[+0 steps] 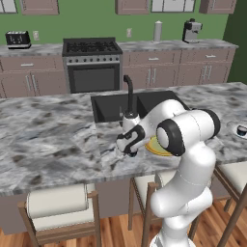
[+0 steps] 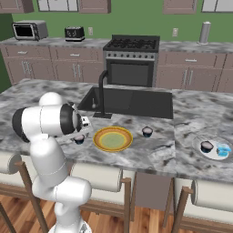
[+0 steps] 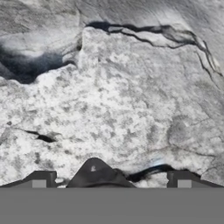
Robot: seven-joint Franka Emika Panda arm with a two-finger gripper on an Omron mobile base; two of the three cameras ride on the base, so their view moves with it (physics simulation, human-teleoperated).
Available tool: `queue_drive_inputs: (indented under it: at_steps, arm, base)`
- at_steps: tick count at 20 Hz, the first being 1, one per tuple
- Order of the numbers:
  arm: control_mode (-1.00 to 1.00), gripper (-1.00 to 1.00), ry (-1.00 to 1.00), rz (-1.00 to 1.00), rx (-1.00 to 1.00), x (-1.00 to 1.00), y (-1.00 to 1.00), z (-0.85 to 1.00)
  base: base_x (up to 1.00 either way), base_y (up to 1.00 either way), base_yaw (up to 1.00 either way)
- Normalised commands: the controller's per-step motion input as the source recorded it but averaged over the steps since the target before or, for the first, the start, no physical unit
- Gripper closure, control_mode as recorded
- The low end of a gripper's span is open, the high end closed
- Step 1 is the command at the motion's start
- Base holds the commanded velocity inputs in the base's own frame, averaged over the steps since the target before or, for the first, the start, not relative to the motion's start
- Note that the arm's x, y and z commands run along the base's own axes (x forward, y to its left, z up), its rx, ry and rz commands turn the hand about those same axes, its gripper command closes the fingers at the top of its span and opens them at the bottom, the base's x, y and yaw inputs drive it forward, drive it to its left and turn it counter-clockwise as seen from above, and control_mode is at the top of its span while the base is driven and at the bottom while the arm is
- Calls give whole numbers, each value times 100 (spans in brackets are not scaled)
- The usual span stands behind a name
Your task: Place two yogurt containers on each plate.
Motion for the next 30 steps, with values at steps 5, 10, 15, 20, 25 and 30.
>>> queue_drive_inputs:
  at_steps: [5,10,15,20,25,30]
  arm:
    - [-100,100,17,-5,0,-3,-4,-10]
    - [-100,100,20,-11,1,-9,-13,-8]
    - [-100,100,1,-6,0,-6,-15,13]
    - [-100,100,-2,-6,0,-10,-38,50]
    - [-100,100,0,-9,0,0,-65,26]
    - [-100,100,0,-4,0,0,-67,5]
  base:
    - [0,0,0]
    - [0,0,0]
    - [0,0,0]
    - [0,0,0]
    - [0,0,0]
    - [0,0,0]
